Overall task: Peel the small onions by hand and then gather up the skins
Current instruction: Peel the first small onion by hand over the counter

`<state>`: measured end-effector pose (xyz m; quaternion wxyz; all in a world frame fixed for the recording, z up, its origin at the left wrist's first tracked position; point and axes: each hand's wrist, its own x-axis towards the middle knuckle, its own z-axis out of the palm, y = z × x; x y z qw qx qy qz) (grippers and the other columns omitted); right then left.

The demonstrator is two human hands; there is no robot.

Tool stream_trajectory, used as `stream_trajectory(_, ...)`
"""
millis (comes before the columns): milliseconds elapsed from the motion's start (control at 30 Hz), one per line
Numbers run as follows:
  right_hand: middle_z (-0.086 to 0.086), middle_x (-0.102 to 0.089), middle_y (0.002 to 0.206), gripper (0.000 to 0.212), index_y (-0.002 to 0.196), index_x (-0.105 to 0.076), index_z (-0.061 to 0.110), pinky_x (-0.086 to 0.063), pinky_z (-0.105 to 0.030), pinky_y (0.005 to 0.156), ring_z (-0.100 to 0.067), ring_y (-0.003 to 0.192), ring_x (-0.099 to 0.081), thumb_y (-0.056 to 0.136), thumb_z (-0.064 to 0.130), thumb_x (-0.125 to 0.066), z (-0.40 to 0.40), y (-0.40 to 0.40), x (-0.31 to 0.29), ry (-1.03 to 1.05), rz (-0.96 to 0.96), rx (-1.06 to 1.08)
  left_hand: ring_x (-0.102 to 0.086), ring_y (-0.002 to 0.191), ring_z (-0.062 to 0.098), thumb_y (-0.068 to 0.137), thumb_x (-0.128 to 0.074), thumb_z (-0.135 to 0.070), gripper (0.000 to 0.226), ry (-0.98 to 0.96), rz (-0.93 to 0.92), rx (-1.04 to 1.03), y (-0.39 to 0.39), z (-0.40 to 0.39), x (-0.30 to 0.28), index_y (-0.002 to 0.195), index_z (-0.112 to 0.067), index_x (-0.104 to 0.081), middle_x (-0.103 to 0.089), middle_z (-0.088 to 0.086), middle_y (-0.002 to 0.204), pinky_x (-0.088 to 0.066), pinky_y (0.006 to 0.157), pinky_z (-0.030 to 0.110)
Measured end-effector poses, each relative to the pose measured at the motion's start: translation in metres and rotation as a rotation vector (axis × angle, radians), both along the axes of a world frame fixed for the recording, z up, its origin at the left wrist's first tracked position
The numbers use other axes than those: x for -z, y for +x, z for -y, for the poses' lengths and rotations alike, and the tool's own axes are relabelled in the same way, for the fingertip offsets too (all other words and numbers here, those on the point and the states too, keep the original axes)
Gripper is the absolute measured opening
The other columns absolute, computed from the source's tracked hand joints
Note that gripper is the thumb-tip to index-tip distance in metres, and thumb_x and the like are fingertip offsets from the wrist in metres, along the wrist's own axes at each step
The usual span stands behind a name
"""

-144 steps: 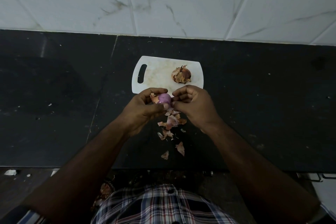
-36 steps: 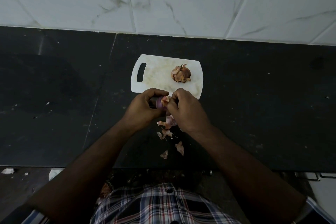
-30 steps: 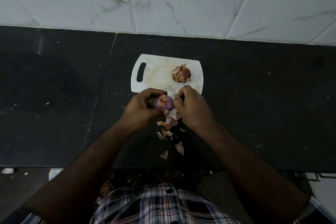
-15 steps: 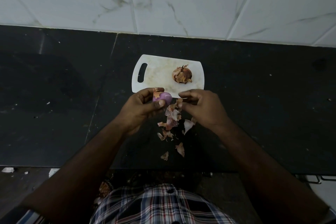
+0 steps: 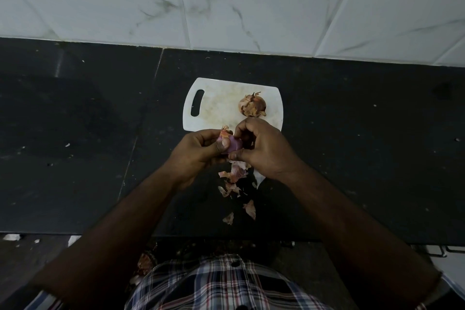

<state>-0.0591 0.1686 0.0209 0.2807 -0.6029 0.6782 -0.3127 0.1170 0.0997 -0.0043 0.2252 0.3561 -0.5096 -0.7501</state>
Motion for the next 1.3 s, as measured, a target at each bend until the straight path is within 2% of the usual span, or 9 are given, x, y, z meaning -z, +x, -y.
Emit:
stream_trajectory(167,0.009,-0.053,0.087,0.032,0.074,-0.053,0.033,-0.038,-0.012,0.064,0.000,0.076,-0.051,0.077,0.020,-0.083,0.000,-0.002,0.004,-0.018,-0.019,0.004,-0.070,0.085,0.017,0.084,-0.065,-0.028,0.041,-0.003,0.004,-0.041,-0.002,0.002,-0.002,0.117,-0.004,-0.068,-0.074,0.012,0.101,-0.057,0.072,0.024)
stream_trajectory(333,0.013,-0.061,0.097,0.026,0.094,-0.066,0.021,-0.052,-0.014,0.077,-0.002,0.095,-0.059,0.079,0.005,-0.079,-0.003,-0.003,0.002,-0.172,0.132,0.011,-0.069,0.082,0.013,0.085,-0.064,-0.028,0.038,0.041,-0.005,-0.040,-0.002,0.006,-0.004,0.115,-0.005,-0.069,-0.074,0.008,0.100,-0.056,0.071,0.024)
stream_trajectory(467,0.007,-0.067,0.092,0.020,0.090,-0.070,0.015,-0.056,-0.022,0.077,-0.008,0.091,-0.065,0.080,-0.001,-0.076,-0.004,-0.003,0.006,-0.304,0.092,0.031,-0.070,0.085,0.014,0.086,-0.063,-0.028,0.040,0.083,-0.023,-0.075,-0.004,0.006,-0.003,0.116,-0.003,-0.069,-0.075,0.008,0.100,-0.058,0.072,0.024)
stream_trajectory(600,0.009,-0.067,0.087,0.013,0.092,-0.072,0.013,-0.058,-0.028,0.078,-0.005,0.086,-0.066,0.083,0.004,-0.075,-0.011,-0.002,0.013,-0.262,0.104,-0.001,-0.069,0.080,0.014,0.095,-0.057,-0.026,0.036,0.225,-0.103,-0.172,-0.003,0.007,-0.004,0.118,0.000,-0.067,-0.075,0.010,0.099,-0.059,0.071,0.022)
stream_trajectory(733,0.007,-0.069,0.090,0.013,0.093,-0.072,0.015,-0.055,-0.038,0.080,-0.010,0.090,-0.064,0.083,0.006,-0.073,-0.013,-0.001,0.024,-0.232,0.038,0.011,-0.069,0.088,0.015,0.088,-0.059,-0.024,0.037,0.271,-0.132,-0.097,-0.003,0.005,-0.003,0.118,-0.004,-0.068,-0.075,0.010,0.105,-0.057,0.078,0.025)
stream_trajectory(933,0.002,-0.068,0.093,0.018,0.096,-0.070,0.011,-0.053,-0.034,0.082,-0.015,0.092,-0.062,0.084,-0.001,-0.066,-0.012,0.000,0.023,-0.220,-0.065,-0.014,-0.069,0.086,0.016,0.089,-0.061,-0.019,0.035,0.408,-0.254,-0.134,-0.002,-0.002,0.004,0.121,-0.004,-0.063,-0.071,0.012,0.107,-0.059,0.072,0.024)
stream_trajectory(1000,-0.004,-0.067,0.098,0.020,0.101,-0.071,0.009,-0.053,-0.036,0.084,-0.018,0.095,-0.063,0.085,0.000,-0.064,-0.013,-0.004,0.028,-0.164,-0.105,0.021,-0.068,0.088,0.019,0.086,-0.067,-0.024,0.047,0.452,-0.338,-0.140,0.002,0.000,0.005,0.127,-0.003,-0.058,-0.068,0.016,0.116,-0.059,0.072,0.024)
stream_trajectory(1167,0.001,-0.073,0.114,0.024,0.112,-0.075,0.015,-0.042,-0.002,0.087,-0.003,0.105,-0.063,0.089,0.009,-0.069,-0.020,-0.016,0.027,0.024,-0.031,0.084,-0.063,0.108,0.029,0.076,-0.086,-0.018,0.055,0.409,-0.403,-0.003,0.017,0.010,0.005,0.127,-0.014,-0.065,-0.059,0.018,0.135,-0.058,0.086,0.033)
stream_trajectory(1300,0.002,-0.069,0.095,0.017,0.093,-0.077,0.016,-0.056,-0.023,0.079,-0.006,0.084,-0.065,0.077,0.011,-0.081,-0.016,-0.013,0.019,-0.072,-0.016,0.165,-0.066,0.105,0.028,0.084,-0.072,-0.005,0.051,0.437,-0.419,0.040,0.018,0.006,0.008,0.133,-0.015,-0.063,-0.060,0.015,0.134,-0.057,0.089,0.035)
